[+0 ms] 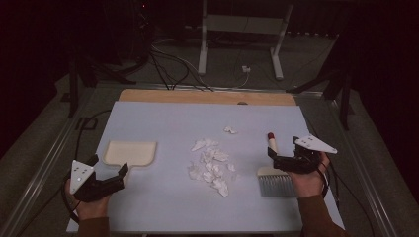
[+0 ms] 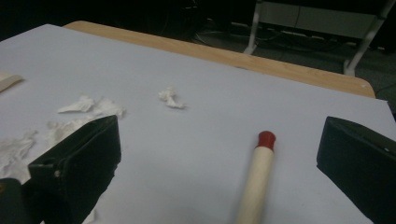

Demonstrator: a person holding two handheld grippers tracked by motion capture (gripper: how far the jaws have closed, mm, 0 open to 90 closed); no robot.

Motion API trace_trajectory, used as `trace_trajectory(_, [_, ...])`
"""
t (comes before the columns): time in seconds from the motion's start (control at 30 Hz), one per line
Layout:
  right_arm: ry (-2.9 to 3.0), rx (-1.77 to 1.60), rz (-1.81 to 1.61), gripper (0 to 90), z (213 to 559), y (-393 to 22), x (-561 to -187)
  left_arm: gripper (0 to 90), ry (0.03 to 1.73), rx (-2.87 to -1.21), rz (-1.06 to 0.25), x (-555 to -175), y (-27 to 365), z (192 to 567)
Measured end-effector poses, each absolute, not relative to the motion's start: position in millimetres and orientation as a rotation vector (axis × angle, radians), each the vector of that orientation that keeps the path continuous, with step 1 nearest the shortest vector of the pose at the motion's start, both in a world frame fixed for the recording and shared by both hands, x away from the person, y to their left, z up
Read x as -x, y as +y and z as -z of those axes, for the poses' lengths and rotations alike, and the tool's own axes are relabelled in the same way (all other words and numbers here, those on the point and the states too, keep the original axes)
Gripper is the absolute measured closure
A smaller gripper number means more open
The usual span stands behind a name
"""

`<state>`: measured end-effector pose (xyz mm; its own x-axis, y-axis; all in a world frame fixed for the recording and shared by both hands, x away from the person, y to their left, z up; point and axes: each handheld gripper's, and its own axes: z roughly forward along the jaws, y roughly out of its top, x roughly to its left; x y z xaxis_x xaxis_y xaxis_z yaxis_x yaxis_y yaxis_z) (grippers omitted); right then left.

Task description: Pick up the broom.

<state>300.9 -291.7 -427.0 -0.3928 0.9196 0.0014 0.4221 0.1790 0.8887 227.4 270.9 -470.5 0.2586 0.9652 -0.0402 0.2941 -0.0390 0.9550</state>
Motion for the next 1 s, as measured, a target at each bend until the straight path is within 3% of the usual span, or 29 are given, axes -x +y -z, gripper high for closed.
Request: trace_trajectory(1.0, [1.946,-1.414,-1.005,0.0,422.5,-294.9,-364.0,0.5,1.228,-1.534,-0.87,-226.7,272.2,471.3])
